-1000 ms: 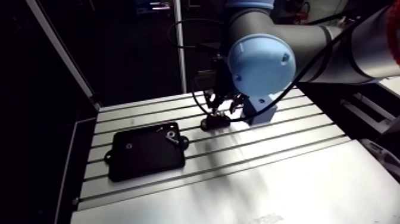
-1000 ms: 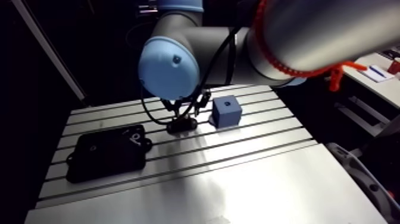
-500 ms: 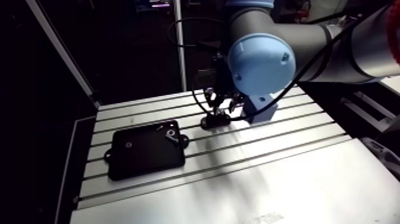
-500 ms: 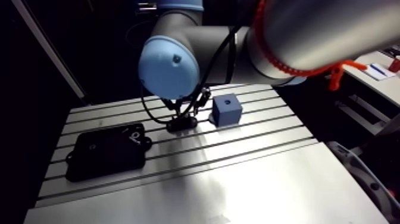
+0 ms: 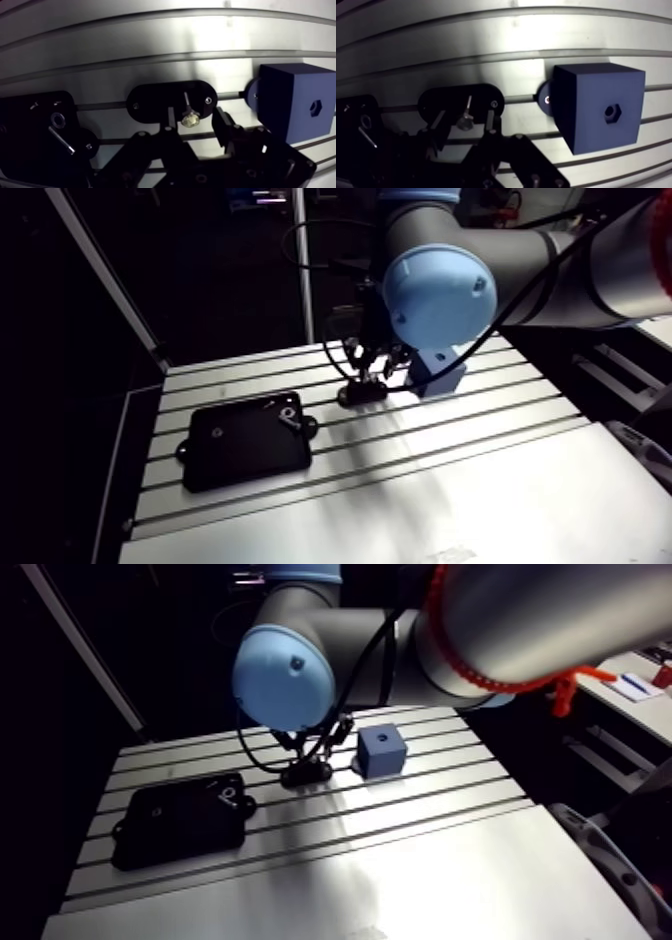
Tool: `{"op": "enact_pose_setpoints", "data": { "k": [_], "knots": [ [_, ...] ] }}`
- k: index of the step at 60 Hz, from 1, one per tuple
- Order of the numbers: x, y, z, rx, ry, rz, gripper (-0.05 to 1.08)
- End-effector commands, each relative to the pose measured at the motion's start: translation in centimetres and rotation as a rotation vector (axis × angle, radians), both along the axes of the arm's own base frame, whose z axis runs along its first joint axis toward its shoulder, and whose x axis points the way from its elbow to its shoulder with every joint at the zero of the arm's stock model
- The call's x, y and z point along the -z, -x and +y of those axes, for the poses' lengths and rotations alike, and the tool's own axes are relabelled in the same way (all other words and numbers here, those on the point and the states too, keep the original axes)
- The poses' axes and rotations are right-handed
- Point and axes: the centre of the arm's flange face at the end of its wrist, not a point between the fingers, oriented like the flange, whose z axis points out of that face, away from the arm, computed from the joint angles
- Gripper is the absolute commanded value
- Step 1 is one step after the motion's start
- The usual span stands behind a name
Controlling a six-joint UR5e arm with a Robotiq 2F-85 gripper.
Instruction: Pick up the M10 bolt and insert it into the hex recess until seated.
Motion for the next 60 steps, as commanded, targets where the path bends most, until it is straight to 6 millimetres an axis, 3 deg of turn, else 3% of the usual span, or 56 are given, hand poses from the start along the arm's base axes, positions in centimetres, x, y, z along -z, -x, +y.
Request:
{"op": "enact_pose_setpoints", "data": {
  "k": [1, 60],
  "knots": [
    [-0.05, -0.07, -0.1, -0.001, 0.001, 0.0, 0.53],
    [0.17, -0.27, -0.31, -0.003, 0.001, -0.005, 0.63]
  ]
}}
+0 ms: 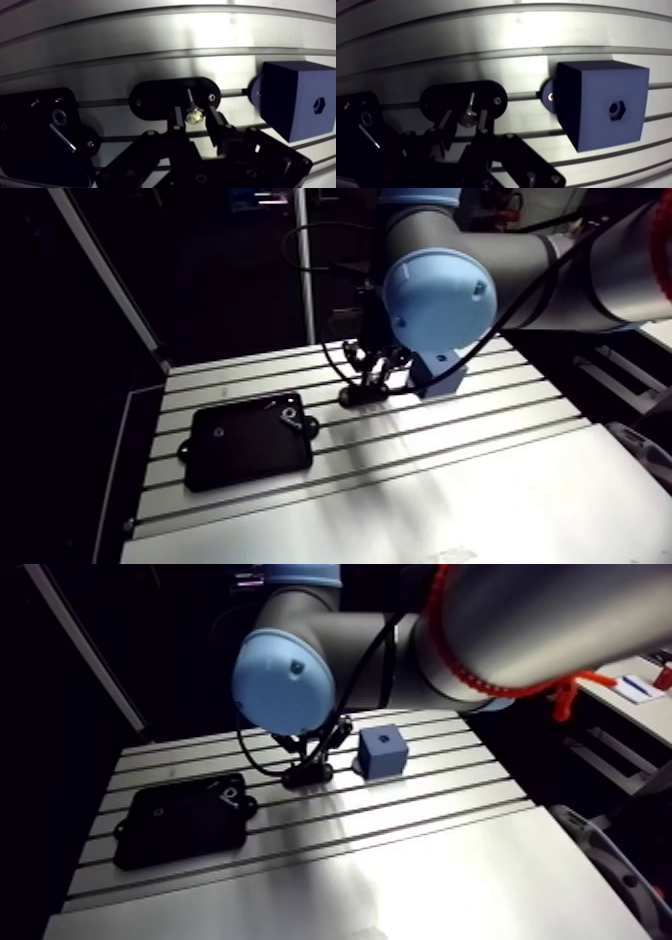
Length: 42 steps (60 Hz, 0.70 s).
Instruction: Pick up the M10 bolt and insert it into the hex recess until seated.
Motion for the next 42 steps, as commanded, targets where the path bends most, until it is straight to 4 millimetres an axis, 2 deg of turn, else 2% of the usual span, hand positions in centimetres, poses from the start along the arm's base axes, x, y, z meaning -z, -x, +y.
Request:
{"op": "enact_pose_setpoints", "data": {
  "k": [1, 42],
  "knots": [
    [0.06, 0.0, 0.01, 0.0, 0.0, -0.001, 0.65],
    [0.19, 0.03, 0.01, -0.001, 0.0, -0.002, 0.69]
  ]
}}
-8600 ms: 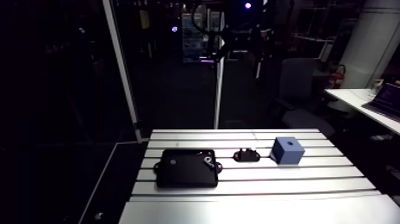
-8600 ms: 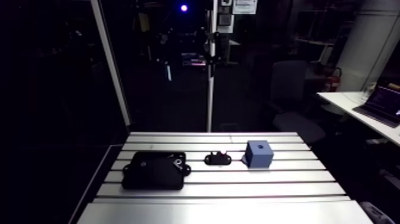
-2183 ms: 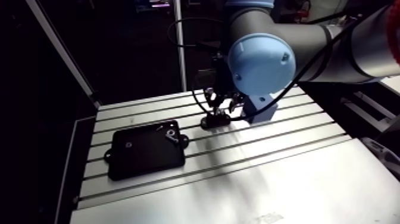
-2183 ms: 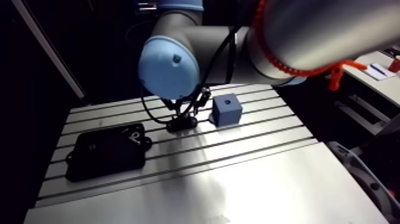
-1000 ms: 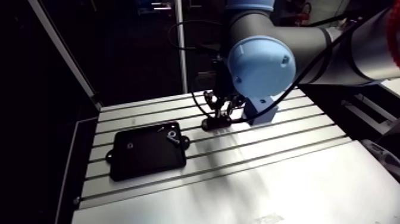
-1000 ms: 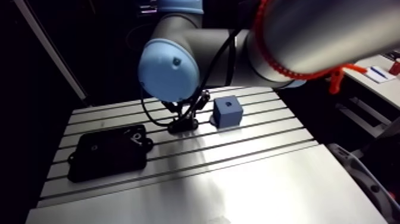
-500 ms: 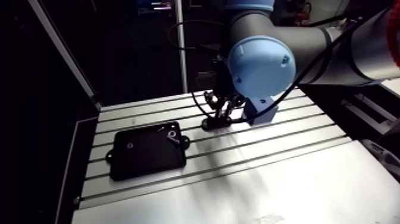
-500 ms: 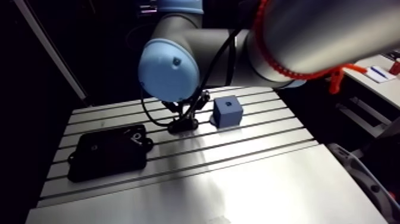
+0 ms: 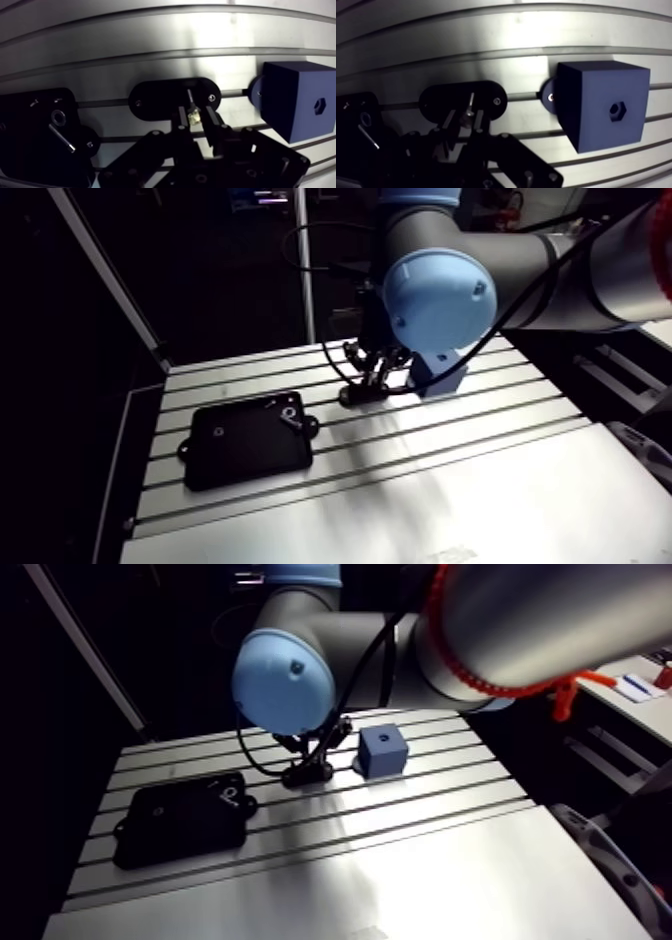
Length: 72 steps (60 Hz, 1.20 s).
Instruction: Pick up the M10 bolt and insert it into the hex recess until seated.
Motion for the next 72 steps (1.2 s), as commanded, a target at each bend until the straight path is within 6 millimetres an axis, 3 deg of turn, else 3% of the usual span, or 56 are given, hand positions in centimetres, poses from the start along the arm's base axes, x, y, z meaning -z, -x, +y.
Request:
{"op": "enact_pose_setpoints", "data": {
  "k": [1, 40, 53, 72],
  "knots": [
    [0.1, 0.0, 0.0, 0.001, 0.0, -0.001, 0.7],
    [-0.8, 0.2, 0.2, 0.001, 0.001, 0.016, 0.73],
    [-3.1, 0.5, 0.0, -0.004, -0.002, 0.044, 0.74],
    [-9.2, 1.9, -0.7, -0.084, -0.012, 0.075, 0.75]
  ]
}}
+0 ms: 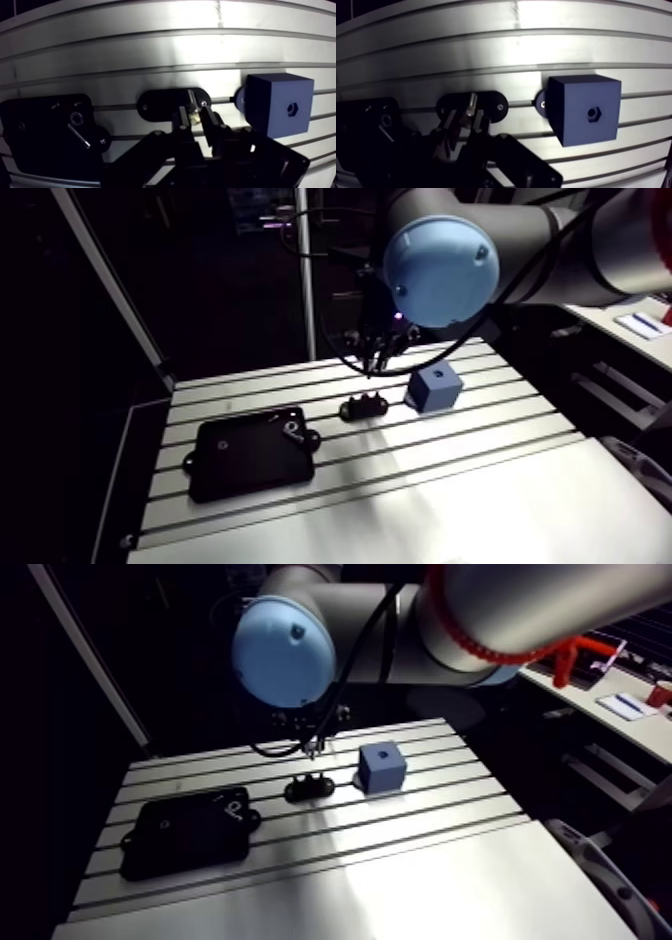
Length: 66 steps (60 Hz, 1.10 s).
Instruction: Pick up the M10 bolt and insert it into the hex recess until seated.
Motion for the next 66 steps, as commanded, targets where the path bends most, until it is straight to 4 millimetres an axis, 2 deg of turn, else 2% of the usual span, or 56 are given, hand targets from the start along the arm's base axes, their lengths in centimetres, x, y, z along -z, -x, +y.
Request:
{"op": "enact_pose_setpoints", "data": {
  "k": [1, 13, 16, 19, 21, 34, 46, 66],
  "knots": [
    [-4.5, 1.1, -0.6, -0.089, -0.013, 0.013, 0.76],
    [-7.1, 0.9, -0.5, -0.209, -0.019, -0.039, 0.76],
    [-8.4, 0.7, -0.4, -0.258, -0.022, -0.052, 0.76],
    [-9.0, 0.5, -0.2, -0.284, -0.022, -0.061, 0.76],
    [-10.1, 0.3, -0.1, -0.333, -0.026, -0.082, 0.76],
    [-12.1, 0.7, 1.0, -0.442, -0.102, -0.165, 0.76],
    [-11.1, 1.1, 1.2, -0.574, -0.095, -0.22, 0.76],
    [-9.6, 3.5, 2.2, -0.604, -0.092, -0.233, 0.76]
  ]
}}
